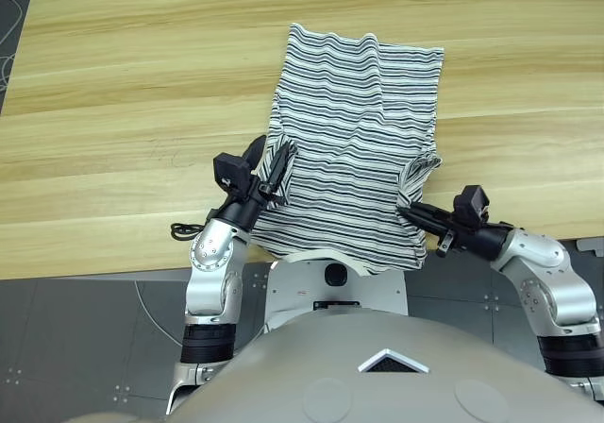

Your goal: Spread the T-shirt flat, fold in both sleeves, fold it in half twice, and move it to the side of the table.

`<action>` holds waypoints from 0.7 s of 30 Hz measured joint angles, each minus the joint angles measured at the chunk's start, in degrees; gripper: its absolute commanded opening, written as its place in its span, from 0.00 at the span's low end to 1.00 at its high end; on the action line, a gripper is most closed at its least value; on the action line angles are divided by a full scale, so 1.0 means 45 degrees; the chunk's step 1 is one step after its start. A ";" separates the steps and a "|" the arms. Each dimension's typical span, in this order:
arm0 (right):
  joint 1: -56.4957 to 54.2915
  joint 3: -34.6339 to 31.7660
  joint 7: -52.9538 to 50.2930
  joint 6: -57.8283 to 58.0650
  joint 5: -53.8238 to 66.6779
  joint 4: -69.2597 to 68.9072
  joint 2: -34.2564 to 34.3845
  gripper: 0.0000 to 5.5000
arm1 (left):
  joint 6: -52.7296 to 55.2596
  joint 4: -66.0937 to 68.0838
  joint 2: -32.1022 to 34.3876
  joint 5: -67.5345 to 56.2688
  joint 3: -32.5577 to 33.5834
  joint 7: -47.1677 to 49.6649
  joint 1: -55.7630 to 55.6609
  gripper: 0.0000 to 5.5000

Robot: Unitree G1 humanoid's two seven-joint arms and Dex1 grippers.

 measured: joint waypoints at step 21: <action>-0.0764 -0.0509 -0.0009 -0.2540 -0.0917 0.0968 0.0242 0.78 | -0.1204 -0.0029 0.0799 0.1150 0.0179 -0.0030 -0.0129 0.39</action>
